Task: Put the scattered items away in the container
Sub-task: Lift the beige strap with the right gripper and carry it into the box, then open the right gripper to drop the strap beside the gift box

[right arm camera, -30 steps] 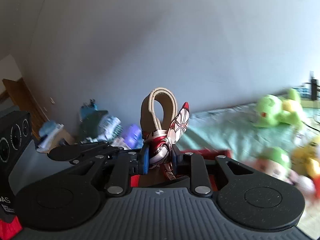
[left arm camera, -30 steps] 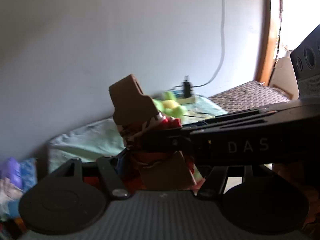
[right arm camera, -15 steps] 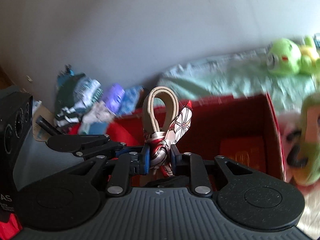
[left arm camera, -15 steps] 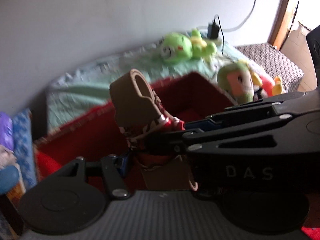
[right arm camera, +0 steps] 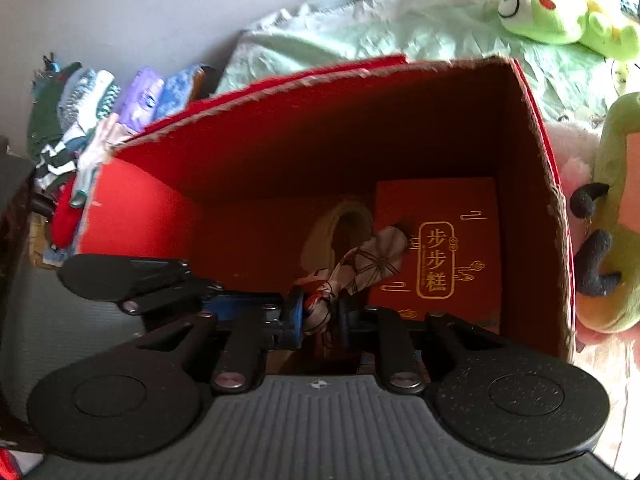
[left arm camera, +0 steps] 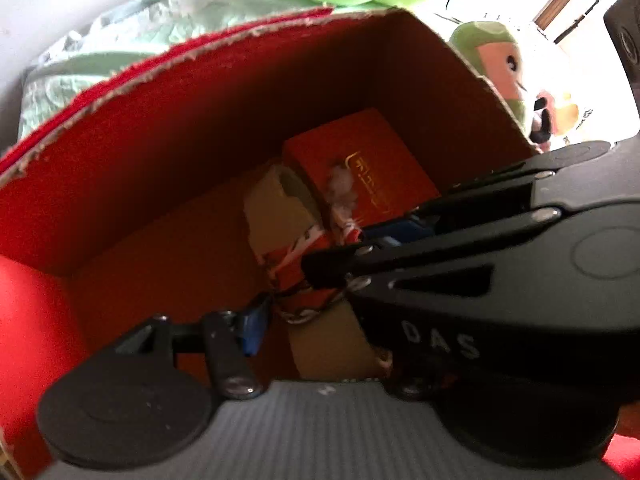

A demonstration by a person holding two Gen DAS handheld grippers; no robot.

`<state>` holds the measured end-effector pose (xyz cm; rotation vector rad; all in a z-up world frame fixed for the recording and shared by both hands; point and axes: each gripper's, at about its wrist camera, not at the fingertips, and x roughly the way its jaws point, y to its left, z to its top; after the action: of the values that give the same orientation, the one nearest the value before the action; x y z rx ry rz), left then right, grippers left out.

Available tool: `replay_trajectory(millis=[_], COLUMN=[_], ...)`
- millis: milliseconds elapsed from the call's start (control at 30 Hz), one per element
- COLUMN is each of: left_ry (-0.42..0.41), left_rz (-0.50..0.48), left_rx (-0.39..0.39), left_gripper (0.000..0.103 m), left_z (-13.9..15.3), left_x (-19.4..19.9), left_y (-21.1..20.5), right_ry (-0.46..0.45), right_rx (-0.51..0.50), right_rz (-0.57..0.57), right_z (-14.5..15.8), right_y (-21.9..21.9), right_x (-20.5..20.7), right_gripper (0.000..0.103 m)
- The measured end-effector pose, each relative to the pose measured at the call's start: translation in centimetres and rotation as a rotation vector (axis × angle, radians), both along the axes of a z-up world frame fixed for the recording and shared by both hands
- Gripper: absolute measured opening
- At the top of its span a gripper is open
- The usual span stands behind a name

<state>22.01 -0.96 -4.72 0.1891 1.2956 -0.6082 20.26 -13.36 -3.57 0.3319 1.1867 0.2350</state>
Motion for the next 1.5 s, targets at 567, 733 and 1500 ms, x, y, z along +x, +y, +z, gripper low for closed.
replay_trajectory(millis=[567, 733, 1500], left_ry=[0.186, 0.186, -0.156], left_rz=[0.014, 0.009, 0.251], left_rx=[0.038, 0.040, 0.098], left_gripper=[0.067, 0.067, 0.073], left_z=[-2.5, -2.5, 3.2], left_x=[1.5, 1.1, -4.5], left_y=[-1.0, -1.1, 2.1], right_ry=[-0.040, -0.094, -0.109], right_rx=[0.143, 0.143, 0.023], right_rz=[-0.036, -0.079, -0.136], right_z=[-0.3, 0.9, 1.1], right_y=[-2.3, -3.7, -2.5], right_x=[-0.9, -1.9, -3.7], right_gripper=[0.022, 0.022, 0.019])
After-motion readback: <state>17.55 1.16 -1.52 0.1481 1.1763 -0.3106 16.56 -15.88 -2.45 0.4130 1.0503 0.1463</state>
